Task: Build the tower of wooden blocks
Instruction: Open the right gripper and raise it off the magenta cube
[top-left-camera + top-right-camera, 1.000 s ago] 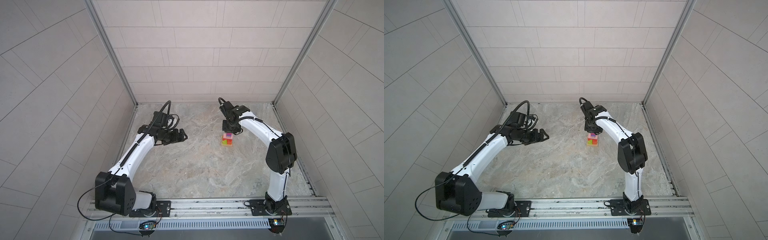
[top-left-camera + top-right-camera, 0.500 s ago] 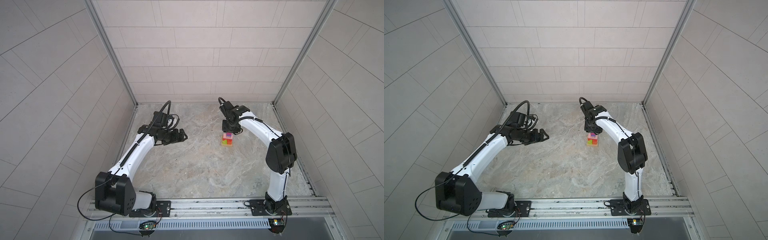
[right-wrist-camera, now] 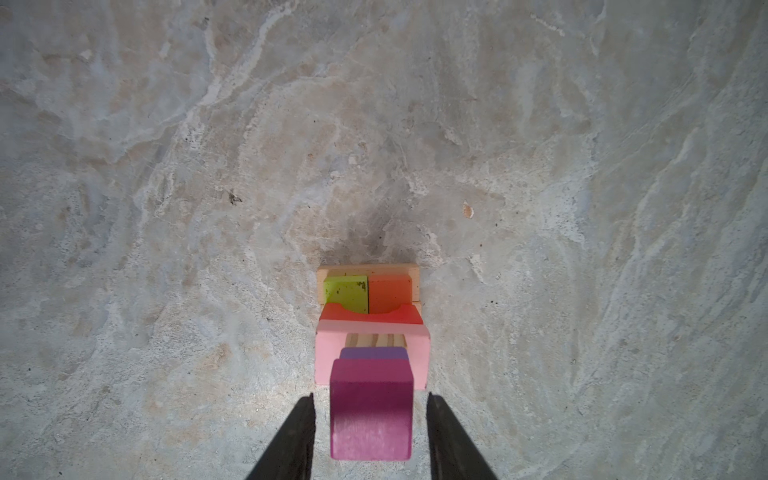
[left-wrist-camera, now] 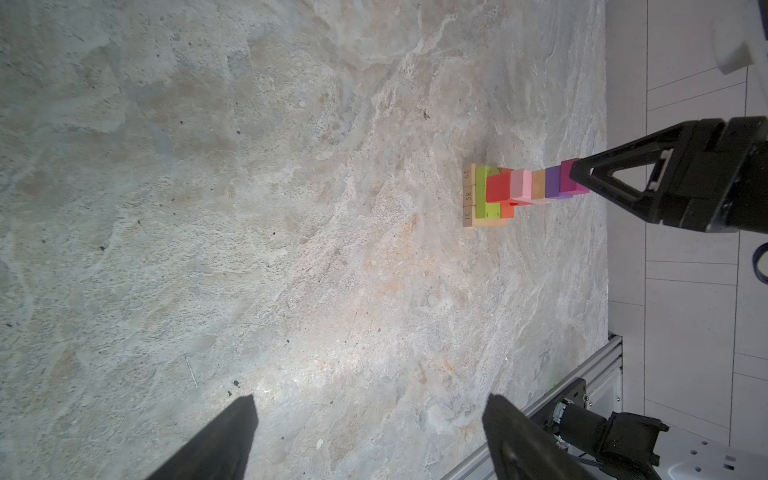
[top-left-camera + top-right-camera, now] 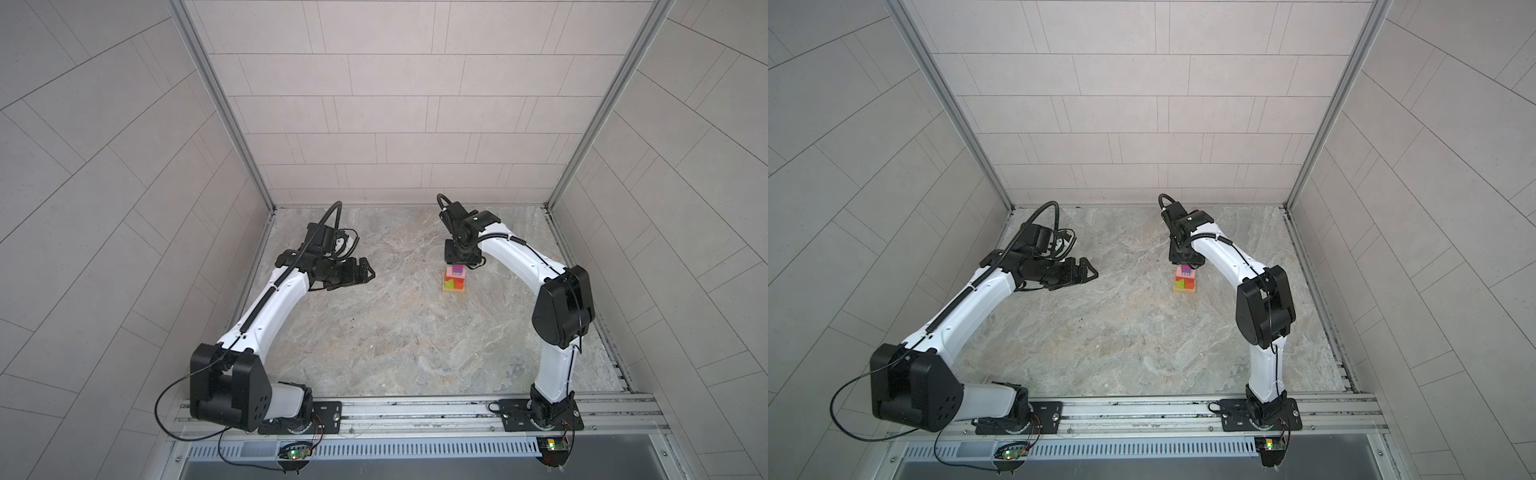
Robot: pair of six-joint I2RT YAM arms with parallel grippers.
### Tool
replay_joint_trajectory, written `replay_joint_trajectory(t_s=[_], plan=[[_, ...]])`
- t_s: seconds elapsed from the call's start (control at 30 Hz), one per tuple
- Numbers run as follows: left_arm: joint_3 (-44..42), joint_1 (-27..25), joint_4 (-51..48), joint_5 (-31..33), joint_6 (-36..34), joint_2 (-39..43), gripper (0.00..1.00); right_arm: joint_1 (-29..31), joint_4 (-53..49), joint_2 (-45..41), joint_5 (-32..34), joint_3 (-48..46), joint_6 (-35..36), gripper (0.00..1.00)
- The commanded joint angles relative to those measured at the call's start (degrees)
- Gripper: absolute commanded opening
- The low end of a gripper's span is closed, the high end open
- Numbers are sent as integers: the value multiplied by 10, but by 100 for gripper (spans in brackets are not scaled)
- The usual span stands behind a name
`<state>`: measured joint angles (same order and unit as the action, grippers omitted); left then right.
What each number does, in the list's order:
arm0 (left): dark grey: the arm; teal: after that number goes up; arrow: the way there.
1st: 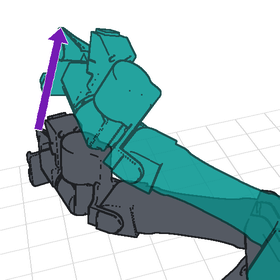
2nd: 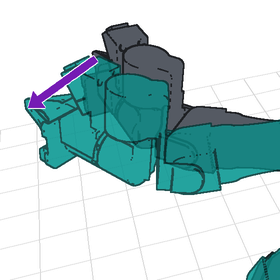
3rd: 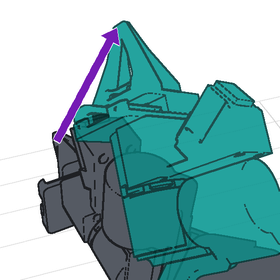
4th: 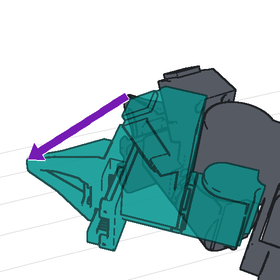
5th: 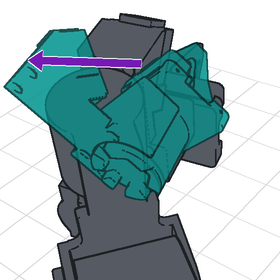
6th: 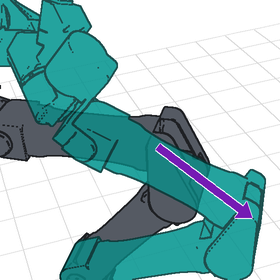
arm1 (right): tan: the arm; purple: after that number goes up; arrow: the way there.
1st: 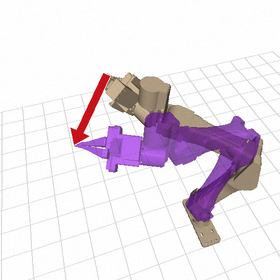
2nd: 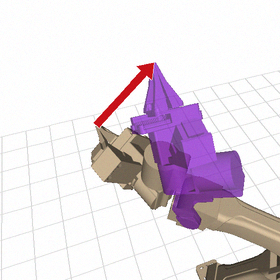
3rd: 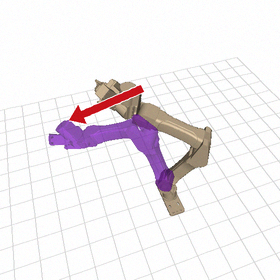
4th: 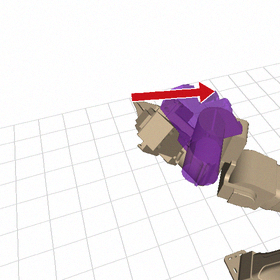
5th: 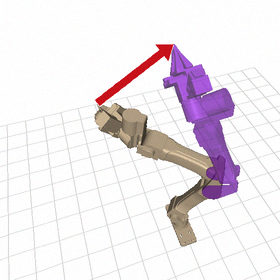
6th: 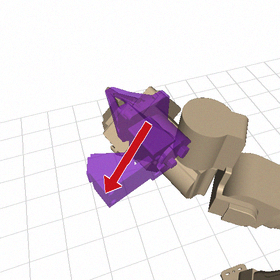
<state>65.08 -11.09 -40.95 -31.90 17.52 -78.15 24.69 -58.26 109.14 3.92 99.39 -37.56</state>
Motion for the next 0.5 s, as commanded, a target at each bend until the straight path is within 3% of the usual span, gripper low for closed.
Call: replay_joint_trajectory(t_s=[0.0,0.13,0.3,0.47], plan=[[-8,2,1,-1,0,11,93,0,-3,-46,16,-3,11,50],[-8,3,1,9,-1,14,95,1,18,-81,27,-26,27,59],[-13,4,13,25,3,23,99,0,59,-144,43,-75,48,79],[-29,3,53,54,15,45,100,0,130,-217,71,-150,90,88]])
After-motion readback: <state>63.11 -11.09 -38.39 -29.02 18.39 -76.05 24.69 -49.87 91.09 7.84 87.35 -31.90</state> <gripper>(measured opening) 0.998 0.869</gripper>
